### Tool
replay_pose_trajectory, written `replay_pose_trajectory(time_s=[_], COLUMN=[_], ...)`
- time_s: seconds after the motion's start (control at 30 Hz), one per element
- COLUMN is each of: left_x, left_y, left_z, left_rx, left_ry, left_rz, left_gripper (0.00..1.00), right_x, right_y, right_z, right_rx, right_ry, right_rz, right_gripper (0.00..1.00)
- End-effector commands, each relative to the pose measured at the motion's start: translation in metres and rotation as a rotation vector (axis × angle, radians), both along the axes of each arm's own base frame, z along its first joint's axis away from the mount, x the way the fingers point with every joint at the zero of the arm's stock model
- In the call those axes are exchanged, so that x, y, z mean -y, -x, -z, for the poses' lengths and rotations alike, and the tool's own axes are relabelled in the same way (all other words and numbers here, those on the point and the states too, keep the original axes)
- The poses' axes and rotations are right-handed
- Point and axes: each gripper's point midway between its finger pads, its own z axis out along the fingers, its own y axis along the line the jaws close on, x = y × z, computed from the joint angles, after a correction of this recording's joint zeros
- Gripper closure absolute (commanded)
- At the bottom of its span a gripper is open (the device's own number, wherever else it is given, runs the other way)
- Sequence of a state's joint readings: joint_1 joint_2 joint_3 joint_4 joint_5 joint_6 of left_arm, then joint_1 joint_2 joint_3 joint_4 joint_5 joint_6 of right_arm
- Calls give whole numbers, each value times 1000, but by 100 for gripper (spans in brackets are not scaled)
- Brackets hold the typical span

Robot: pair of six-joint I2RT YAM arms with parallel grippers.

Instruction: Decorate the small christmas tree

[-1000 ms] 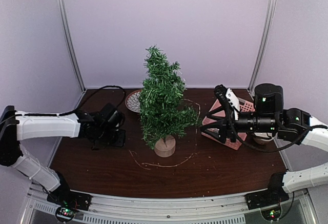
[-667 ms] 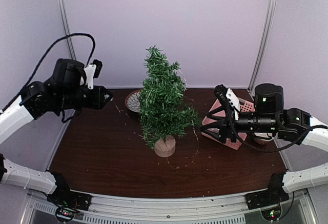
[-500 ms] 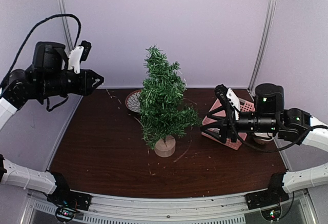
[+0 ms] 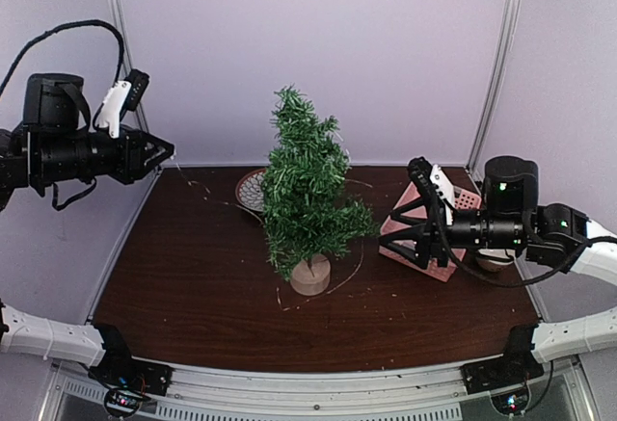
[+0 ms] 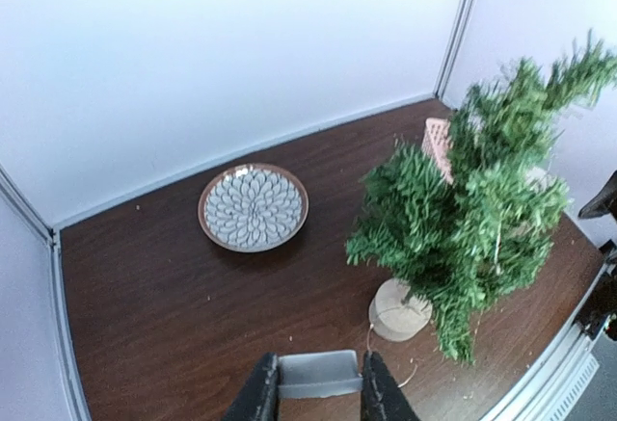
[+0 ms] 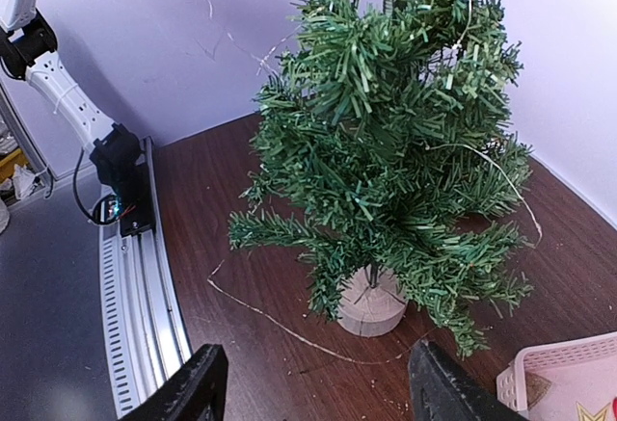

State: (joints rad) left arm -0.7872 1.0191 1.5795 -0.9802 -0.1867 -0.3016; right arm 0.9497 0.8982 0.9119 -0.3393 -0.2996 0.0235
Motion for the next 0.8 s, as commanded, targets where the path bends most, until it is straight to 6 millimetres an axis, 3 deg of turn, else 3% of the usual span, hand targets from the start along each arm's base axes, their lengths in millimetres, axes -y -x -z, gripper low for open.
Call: replay_pose_trajectory(time_s=[0.0,0.17,0.33,0.47,0.77], left_x=[-5,-22,-8,16,42], left_y=[4,20,57,76,73], left_z=[66,109,112,75,-25], left_rx=[-176,-284,-344,-263,-49], left_ry=[-132,-202,-122,36,117], left_rz=[-26,-52,139,320,466], left_gripper=[84,85,86,85,86], right_x=[-6,-7,-9,-13,-14], right_y=[5,4,3,4,7], right_z=[-5,-4,-2,-2,-9], right_rx=[11,11,29,31,43], right_ry=[-18,-16,-3,-14,-28], right_rz=[-40,-37,-50,-66,-87], right_gripper=[33,33,33,33,33])
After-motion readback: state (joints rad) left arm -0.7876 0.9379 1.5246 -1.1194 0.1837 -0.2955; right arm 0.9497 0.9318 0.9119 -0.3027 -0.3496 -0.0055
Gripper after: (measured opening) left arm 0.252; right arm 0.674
